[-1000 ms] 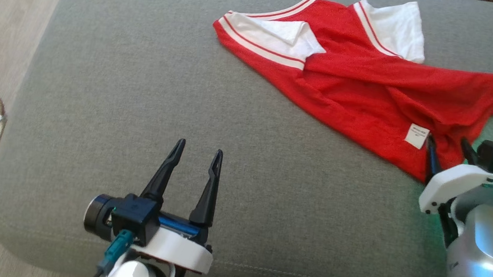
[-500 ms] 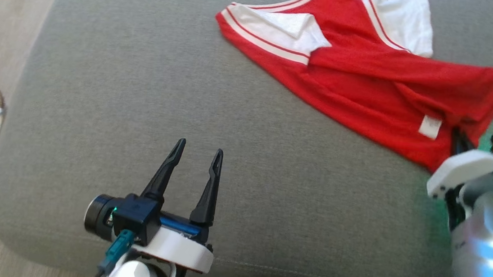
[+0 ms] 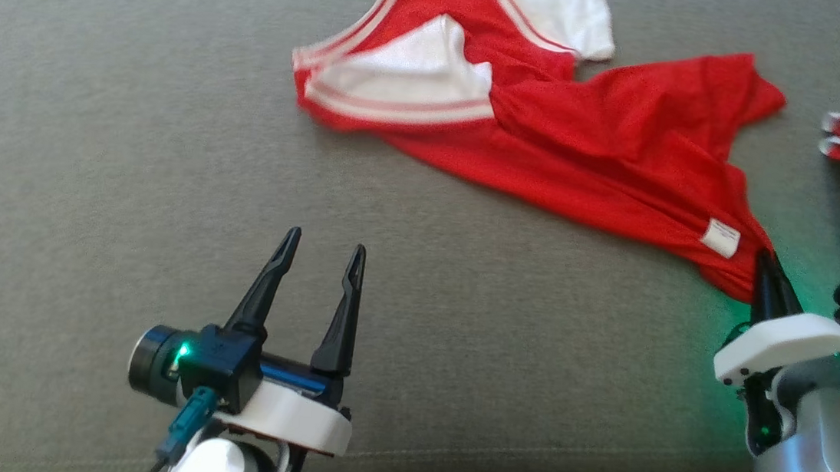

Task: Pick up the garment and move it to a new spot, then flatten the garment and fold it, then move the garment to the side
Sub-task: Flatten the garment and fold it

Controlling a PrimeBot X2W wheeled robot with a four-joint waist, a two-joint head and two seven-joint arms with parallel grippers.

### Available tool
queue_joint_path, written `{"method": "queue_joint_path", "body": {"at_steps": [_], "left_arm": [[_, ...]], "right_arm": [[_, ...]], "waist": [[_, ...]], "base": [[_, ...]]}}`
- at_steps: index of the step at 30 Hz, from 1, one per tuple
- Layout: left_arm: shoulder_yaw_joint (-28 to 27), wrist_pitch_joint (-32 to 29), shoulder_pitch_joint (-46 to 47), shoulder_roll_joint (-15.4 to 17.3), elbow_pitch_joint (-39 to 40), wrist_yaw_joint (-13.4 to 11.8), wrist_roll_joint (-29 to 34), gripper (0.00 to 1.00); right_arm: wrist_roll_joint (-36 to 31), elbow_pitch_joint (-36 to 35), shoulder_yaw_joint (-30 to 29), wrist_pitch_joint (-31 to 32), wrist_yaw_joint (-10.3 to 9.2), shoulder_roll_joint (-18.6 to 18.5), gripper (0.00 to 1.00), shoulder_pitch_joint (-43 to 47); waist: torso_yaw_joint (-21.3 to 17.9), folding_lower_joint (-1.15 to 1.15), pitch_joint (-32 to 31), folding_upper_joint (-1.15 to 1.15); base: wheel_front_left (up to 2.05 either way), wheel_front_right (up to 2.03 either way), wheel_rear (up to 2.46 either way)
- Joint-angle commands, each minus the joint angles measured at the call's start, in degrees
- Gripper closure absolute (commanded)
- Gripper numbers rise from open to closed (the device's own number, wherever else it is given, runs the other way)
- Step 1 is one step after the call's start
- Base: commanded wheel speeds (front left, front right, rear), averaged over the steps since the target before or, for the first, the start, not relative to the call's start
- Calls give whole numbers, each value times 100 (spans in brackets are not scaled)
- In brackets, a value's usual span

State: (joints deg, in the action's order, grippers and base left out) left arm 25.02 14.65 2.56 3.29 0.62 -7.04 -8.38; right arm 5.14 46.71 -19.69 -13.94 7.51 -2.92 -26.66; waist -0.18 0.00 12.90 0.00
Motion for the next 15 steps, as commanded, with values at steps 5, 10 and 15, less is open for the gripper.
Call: {"method": "queue_joint_path", "body": {"at_steps": [5,10,15], "left_arm": [[-177,35,202,-24,152,105,115,0],[-208,35,207,-26,161,110,150,0],[-275,35,206,-27,199,110,174,0]], "right_arm": [[714,-741,708,419,-2,4,0,206],[1102,-1302,992,576,-2,4,0,937],[1837,-2124,1058,625,-2,4,0,1778]], "waist": [[-299,0,18,0],[-365,0,38,0],[-437,0,149,0]], "base": [[0,0,0],[0,0,0],[0,0,0]]}}
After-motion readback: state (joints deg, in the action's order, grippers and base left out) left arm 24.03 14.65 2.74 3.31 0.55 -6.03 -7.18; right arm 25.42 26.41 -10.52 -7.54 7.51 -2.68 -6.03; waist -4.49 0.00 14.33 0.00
